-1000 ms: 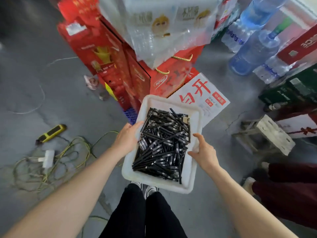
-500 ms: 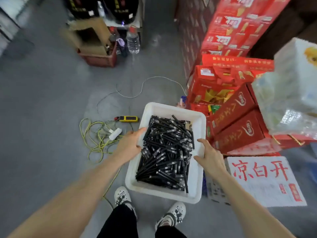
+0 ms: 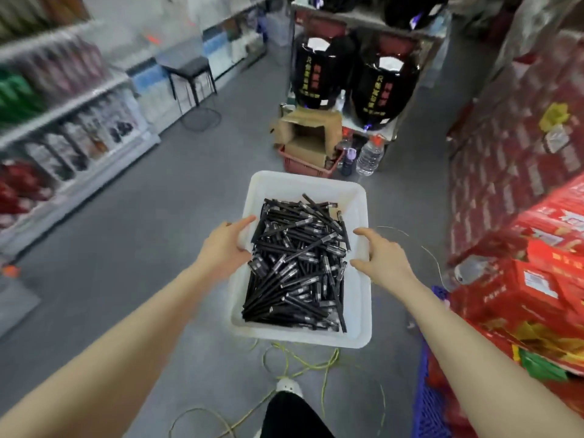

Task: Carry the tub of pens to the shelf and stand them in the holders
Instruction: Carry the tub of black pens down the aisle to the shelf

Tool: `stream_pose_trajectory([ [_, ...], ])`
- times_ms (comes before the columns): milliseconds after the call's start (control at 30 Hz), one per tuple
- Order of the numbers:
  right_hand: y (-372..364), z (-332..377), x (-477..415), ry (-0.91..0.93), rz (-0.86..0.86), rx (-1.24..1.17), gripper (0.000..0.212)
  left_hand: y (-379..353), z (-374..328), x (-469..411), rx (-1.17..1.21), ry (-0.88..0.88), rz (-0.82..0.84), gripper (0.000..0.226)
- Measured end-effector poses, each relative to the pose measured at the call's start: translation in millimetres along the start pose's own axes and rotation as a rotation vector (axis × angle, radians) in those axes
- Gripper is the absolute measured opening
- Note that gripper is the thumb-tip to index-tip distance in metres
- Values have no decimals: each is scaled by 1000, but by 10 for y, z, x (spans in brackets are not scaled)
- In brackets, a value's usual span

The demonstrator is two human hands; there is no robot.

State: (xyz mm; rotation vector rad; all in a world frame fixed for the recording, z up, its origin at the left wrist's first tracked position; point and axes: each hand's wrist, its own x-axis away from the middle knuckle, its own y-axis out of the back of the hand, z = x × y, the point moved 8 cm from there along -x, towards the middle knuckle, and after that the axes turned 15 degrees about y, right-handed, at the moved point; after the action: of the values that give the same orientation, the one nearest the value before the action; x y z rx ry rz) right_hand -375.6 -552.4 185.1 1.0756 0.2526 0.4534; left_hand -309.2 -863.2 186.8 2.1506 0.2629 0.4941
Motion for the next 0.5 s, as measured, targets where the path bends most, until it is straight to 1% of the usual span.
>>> stream_pose_trajectory([
  [133, 94, 436, -1043, 127, -14, -19, 59, 518, 247, -669, 51, 38, -80, 77],
  [300, 61, 735, -2369, 216, -9, -64, 57, 1066, 396, -1664, 75, 93, -161, 73],
  [500, 47, 992, -4057, 293, 32, -82, 56, 1685, 487, -3070, 44, 142, -198, 71],
])
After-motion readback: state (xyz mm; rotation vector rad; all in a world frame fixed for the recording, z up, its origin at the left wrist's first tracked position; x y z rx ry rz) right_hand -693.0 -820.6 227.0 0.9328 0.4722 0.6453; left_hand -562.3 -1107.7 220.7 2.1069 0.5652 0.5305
